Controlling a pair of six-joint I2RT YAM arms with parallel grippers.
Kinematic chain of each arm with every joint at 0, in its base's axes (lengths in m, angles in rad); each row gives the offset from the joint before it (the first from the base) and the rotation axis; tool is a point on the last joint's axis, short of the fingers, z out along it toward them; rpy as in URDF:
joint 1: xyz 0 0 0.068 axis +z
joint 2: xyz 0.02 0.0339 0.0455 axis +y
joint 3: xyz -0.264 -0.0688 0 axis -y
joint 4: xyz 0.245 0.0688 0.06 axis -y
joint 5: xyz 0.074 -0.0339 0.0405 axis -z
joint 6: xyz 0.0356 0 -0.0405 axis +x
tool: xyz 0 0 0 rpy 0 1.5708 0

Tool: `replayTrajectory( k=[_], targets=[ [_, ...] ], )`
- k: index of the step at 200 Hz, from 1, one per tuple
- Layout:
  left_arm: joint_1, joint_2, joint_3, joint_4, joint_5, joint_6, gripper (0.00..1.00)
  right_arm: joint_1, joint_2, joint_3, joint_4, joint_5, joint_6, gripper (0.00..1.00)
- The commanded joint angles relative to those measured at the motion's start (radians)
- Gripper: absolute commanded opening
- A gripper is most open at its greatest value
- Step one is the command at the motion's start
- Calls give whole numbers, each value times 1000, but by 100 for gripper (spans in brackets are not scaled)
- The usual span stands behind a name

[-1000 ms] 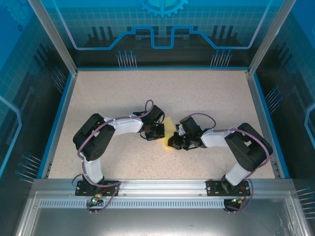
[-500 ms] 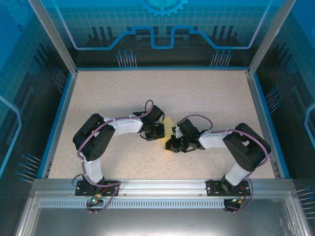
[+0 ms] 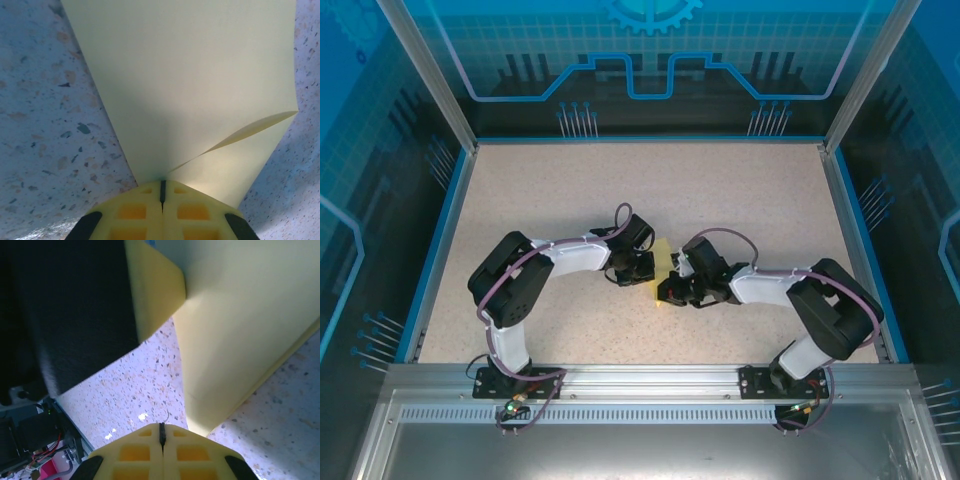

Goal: Fold a paper plane with a square sheet of paper (pick it up from the middle)
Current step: Third fold the triangle at the center of the table.

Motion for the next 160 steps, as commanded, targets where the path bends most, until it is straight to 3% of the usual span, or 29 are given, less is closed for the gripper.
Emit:
replayTrajectory(
  k=[1,114,160],
  targets=[
    [5,42,-54,-150,-114,12,0,-14,6,30,-39,7,-34,0],
    [4,45,-62,-145,-115,7,0,22,149,39,6,-29,-35,0],
    [4,38,-60,-149,-127,9,0,32,112,12,-113,-12,-106,0]
  ],
)
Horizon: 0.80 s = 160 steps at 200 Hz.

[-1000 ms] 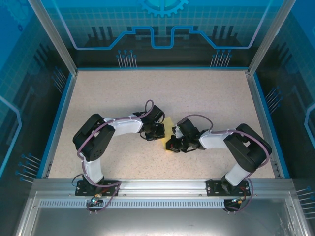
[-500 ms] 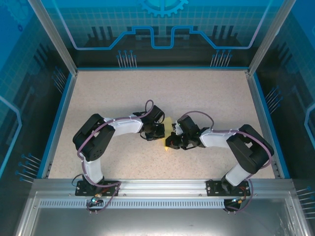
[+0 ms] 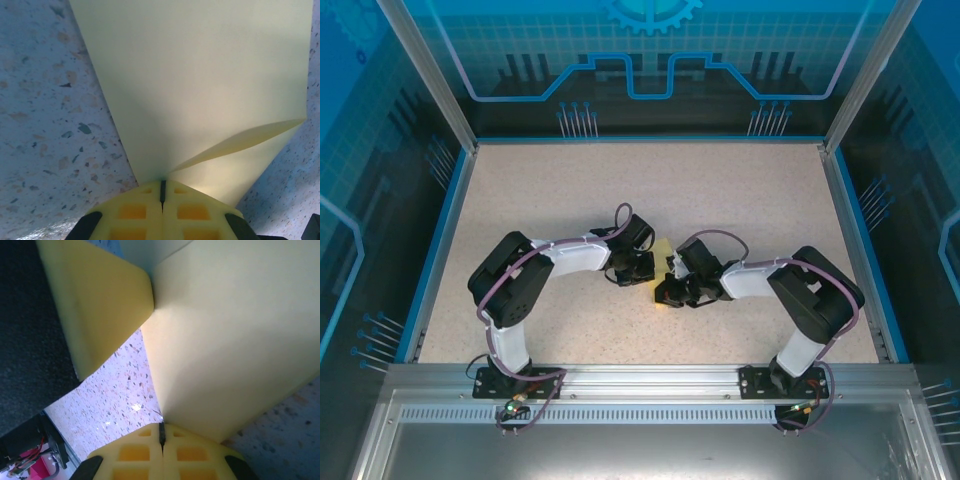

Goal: Fold a paper plane with a square sheet of paper (pick it up from the middle)
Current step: Third fold the triangle at the center of the table.

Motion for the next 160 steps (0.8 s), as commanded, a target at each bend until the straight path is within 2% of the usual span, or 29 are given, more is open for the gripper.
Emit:
replayTrajectory(
  k=[1,43,102,160],
  targets=[
    [6,39,-60,-149,-123,8,0,24,-13,-23,-132,7,-61,0],
    [5,37,-57,-150,-127,10,0,-9,-120,41,-135,46,-66,0],
    [6,37,-51,-152,-125,15,0,-39,-5,122,-154,49,-94,0],
    [5,36,-54,-150,-137,14,0,-37,47,51,-115,34,-46,0]
  ],
)
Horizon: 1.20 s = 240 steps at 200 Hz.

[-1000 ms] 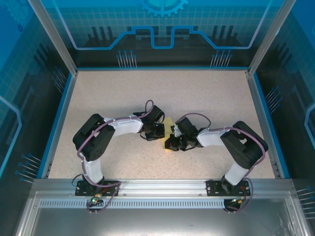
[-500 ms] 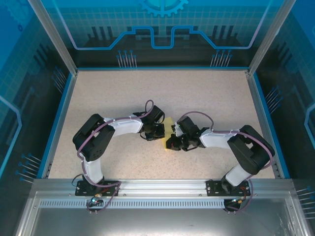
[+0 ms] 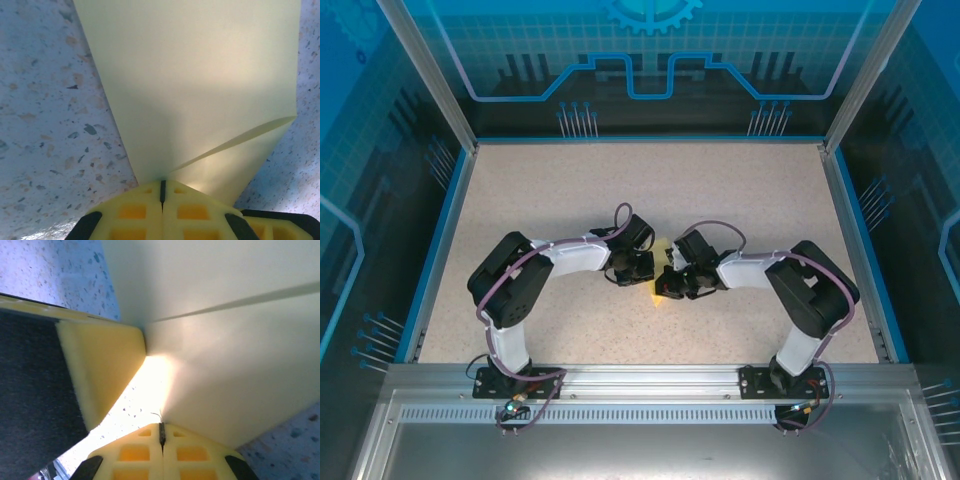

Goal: Fold a paper plane with a square sheet of paper (pick it up from the middle)
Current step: Third fold the triangle at the center of the table.

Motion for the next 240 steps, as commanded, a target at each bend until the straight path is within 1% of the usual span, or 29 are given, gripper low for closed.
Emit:
replayTrajectory(
  k=[1,28,55,85,104,139,165,204,240],
  targets=[
    [6,39,-54,-146,-123,13,0,-6,8,-47,-7,-7,22,0],
    [5,55,-50,-152,-126,12,0,-2,-26,-112,15,-6,48,0],
    [7,57,-66,-140,-125,4,0,-3,-109,-158,-30,7,38,0],
    [5,50,-70,-138,-128,9,0,-9,-216,-131,-98,40,20,0],
    [7,49,-68,-141,-126,9,0,-13,-243,-86,-114,61,9,0],
    [7,48,-66,-138,-126,13,0,-48,-174,2,-112,50,-12,0],
    [6,50,-63,-139,-125,16,0,-68,-101,32,-82,25,-20,0],
    [5,47,-57,-142,-125,15,0,-87,-25,23,-47,9,-23,0],
    [5,49,-55,-143,-126,15,0,-94,-24,-15,-81,37,-37,0]
  ],
)
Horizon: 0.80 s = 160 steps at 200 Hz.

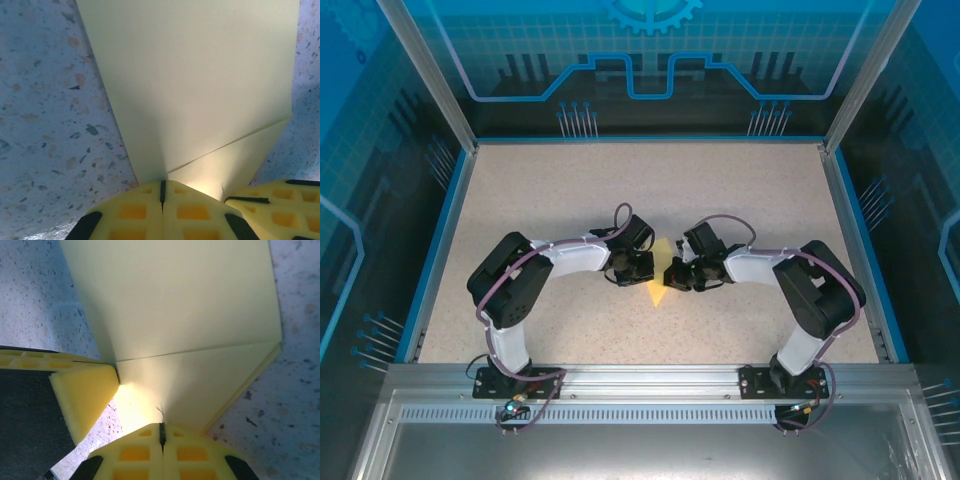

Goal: Fold a paper plane with a square sheet of paper (pick it up from the middle)
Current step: Third fold the triangle at the center of the table, then move the paper to the center of the table.

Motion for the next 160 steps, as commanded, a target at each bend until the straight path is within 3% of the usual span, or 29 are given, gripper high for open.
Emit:
replayTrajectory(
  k=[1,44,77,160],
  targets=[
    [6,51,-50,-147,-122,15,0,-17,-3,-32,-29,7,-26,0],
    [7,53,-48,-153,-127,18,0,-58,-111,-123,-75,34,-36,0],
    [7,45,-49,-145,-118,24,0,-62,-181,-66,-95,23,-51,0],
    [7,21,-52,-126,-108,88,0,-65,93,171,-110,-8,-97,0]
  ],
)
